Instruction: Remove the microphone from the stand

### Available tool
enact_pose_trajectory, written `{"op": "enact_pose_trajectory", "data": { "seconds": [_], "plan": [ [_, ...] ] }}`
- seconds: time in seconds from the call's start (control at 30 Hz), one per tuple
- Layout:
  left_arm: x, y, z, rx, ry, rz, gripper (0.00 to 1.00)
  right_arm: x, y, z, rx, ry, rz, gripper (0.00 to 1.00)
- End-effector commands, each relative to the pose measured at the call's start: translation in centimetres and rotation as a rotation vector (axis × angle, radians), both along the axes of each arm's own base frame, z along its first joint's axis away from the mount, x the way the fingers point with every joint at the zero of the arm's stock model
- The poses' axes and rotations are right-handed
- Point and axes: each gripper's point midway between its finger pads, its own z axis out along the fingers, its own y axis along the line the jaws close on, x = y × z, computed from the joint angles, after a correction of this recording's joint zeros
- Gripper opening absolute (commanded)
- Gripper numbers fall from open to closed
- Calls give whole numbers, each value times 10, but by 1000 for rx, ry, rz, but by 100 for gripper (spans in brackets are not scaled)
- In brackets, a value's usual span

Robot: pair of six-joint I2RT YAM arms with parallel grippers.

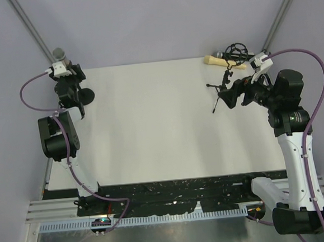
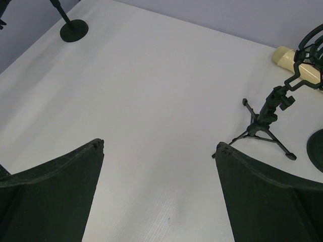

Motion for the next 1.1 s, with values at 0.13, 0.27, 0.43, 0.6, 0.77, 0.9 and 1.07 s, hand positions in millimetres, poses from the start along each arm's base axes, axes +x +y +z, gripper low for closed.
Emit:
{"op": "enact_pose_trajectory", "data": {
  "seconds": [0.13,0.27,0.43,0.6,0.77,0.9,1.07],
  "plan": [
    [15,-2,37,74,-131,-14,64,1,-6,14,-34,-52,-24,95],
    [18,-4,40,82,-142,-37,44,1,-8,14,-45,-56,-29,95],
    [20,-10,39,84,-147,-79,32,-1,-9,12,-49,-58,-33,95],
    [12,-10,45,65,-171,-134,20,0,-10,11,-50,-56,-37,95],
    [-9,-41,53,37,-191,-342,15,2,-10,12,-48,-59,-36,95],
    [-33,-77,61,11,-201,-562,13,3,-8,10,-47,-53,-23,95],
    [-63,-126,65,-61,-177,-882,11,2,0,15,-34,-59,32,95]
  ]
}}
